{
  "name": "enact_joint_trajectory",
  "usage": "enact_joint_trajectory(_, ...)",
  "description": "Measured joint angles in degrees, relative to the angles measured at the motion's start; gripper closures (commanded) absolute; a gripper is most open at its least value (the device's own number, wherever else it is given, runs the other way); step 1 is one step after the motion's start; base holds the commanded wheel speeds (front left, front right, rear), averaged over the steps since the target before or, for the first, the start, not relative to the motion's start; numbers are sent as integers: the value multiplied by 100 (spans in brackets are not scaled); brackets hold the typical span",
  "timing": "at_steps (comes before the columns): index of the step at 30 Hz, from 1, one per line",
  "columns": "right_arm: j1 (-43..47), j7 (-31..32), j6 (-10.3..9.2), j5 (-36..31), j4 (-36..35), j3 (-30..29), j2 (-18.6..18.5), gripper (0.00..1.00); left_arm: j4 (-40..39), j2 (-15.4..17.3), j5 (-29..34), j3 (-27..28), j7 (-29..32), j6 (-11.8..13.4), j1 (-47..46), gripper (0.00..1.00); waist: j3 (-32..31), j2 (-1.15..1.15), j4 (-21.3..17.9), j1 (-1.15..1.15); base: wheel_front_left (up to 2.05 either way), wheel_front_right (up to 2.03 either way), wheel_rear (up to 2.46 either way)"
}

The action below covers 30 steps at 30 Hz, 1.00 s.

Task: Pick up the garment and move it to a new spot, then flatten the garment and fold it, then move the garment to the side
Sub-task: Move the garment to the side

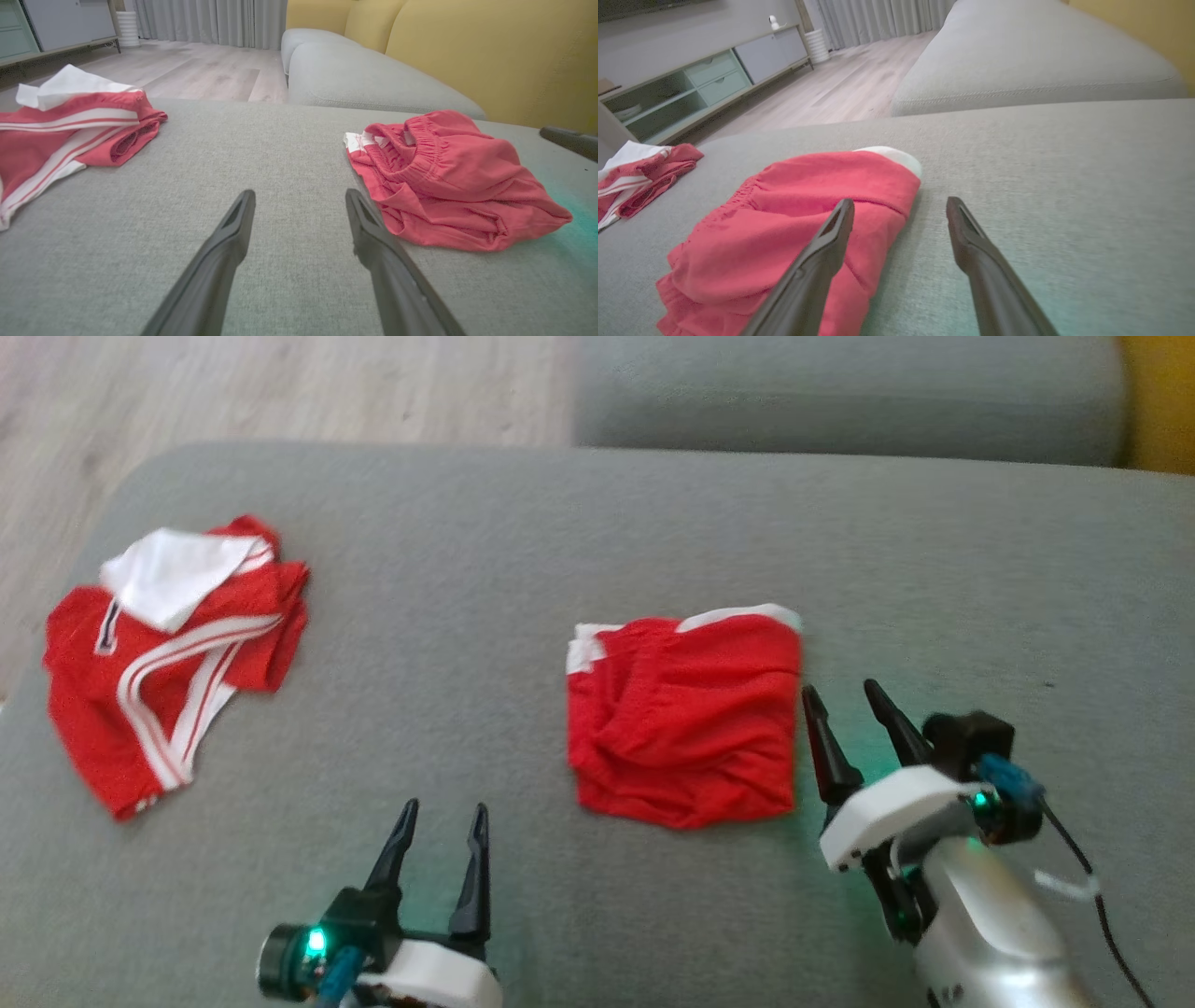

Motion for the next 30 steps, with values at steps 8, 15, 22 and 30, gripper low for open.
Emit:
enact_joint_trajectory(8,-554,16,0,11,1321,110,-7,59,115,2,-158,-241,0,2,-164,0,366,0,513,1,0,0,0)
enact_joint_trajectory(15,-777,-15,5,91,1536,-136,21,100,175,1,-233,-209,0,2,-162,0,425,0,443,1,0,0,0)
enact_joint_trajectory(22,-505,-14,5,-141,1340,-480,3,100,57,9,-470,-124,0,-93,-136,0,262,0,-404,0,0,0,0)
enact_joint_trajectory(30,-271,-14,5,-197,1218,-240,4,100,-22,12,-770,-567,0,-140,-302,0,132,0,-1771,0,0,0,0)
